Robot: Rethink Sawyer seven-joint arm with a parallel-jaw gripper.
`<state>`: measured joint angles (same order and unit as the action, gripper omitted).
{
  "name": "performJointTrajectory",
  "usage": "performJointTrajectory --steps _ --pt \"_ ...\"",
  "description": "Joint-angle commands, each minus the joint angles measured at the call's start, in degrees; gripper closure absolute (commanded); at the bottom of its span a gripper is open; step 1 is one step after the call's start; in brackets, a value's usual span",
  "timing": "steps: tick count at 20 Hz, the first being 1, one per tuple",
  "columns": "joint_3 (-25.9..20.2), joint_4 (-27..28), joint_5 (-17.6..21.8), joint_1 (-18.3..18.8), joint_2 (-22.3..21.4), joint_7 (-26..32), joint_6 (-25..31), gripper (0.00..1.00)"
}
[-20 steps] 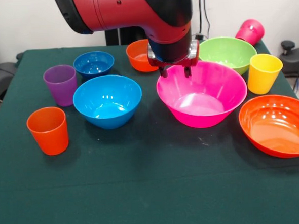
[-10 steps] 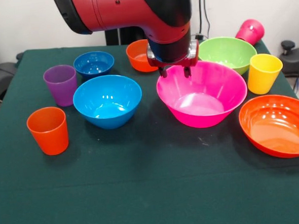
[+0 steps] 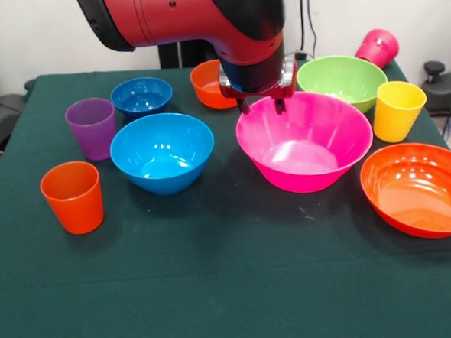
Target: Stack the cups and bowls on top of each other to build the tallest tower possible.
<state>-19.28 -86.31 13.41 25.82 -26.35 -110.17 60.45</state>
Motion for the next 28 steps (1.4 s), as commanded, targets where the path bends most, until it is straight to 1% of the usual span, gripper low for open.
performJointTrajectory --steps 1,9,16,28 --pt "-4.25 3.45 3.80 0.41 -0.45 11.62 4.16 0.00" --pt "-4.64 3.96 3.82 0.40 -0.42 11.45 5.26 0.00" --pt "-5.19 3.89 3.69 1.06 -0.03 11.91 5.40 0.00" --pt "-5.64 3.99 4.18 1.32 0.22 10.99 5.12 0.00"
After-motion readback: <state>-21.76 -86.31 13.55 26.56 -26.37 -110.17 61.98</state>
